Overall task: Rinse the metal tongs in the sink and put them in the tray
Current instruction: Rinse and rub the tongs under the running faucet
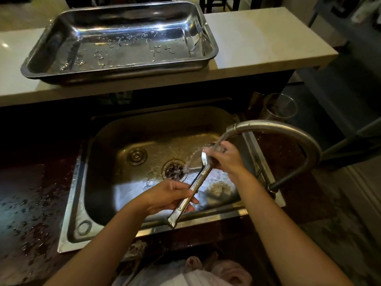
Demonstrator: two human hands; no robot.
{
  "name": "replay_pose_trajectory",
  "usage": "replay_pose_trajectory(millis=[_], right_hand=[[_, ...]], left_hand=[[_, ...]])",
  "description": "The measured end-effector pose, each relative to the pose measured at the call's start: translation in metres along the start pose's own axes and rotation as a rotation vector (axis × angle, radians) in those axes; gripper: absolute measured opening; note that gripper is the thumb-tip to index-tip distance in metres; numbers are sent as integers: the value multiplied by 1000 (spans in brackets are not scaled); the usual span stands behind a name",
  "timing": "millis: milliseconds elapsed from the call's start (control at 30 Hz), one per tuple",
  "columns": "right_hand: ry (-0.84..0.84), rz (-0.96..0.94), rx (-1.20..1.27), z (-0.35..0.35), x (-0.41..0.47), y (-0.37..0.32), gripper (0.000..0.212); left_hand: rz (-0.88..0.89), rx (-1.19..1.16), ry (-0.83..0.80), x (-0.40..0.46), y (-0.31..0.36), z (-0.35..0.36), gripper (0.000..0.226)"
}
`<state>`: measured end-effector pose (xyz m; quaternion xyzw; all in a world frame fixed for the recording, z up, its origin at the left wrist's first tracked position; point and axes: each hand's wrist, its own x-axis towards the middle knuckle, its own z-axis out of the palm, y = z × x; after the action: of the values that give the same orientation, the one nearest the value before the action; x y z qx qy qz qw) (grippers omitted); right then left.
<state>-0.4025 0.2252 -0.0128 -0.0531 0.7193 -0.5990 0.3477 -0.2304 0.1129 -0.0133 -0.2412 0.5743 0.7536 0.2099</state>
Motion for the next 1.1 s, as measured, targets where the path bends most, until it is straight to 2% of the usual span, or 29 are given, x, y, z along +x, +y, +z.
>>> replay_pose_trajectory(millis=[33, 100, 167, 200, 300, 367, 500, 700, 767, 867, 933, 1033, 1100], right_hand=[[53, -17, 6, -1, 1, -2, 15], [154, 49, 185, -4, 6, -4, 26], [106, 186, 466, -2, 4, -7, 37], [60, 220, 506, -1, 1, -5, 38], [-165, 162, 342, 5, -9, 5, 26], [-221, 117, 359, 6, -12, 11, 14], [-92, 74, 396, 7, -12, 8, 17], [1, -20, 306, 7, -5, -9, 8], [18, -37, 322, 2, -1, -19, 11], [139, -75, 280, -17, 6, -31, 22], [193, -126, 305, -31, 10, -34, 6], [167, -140, 301, -35, 10, -31, 7], [109, -120, 273, -23, 9, -23, 10]], left_hand=[[4, -18, 1, -1, -3, 0, 15], [19, -47, -5, -1, -6, 1, 15], [30, -73, -10, 1, -4, 1, 15], [31, -87, -5, 3, -3, 1, 15], [29, -80, 12, 6, 4, 0, 15], [24, -61, -1, 8, 8, -3, 15], [36, 12, -37, 18, 27, -3, 18], [108, 93, 78, 43, 77, 9, 16], [130, 102, 81, 49, 81, 8, 13], [52, 165, 24, 46, 72, 2, 15], [-28, 174, -16, 40, 57, -6, 18], [-70, 223, -50, 36, 46, -10, 17], [-22, 252, -49, 39, 52, -5, 17]])
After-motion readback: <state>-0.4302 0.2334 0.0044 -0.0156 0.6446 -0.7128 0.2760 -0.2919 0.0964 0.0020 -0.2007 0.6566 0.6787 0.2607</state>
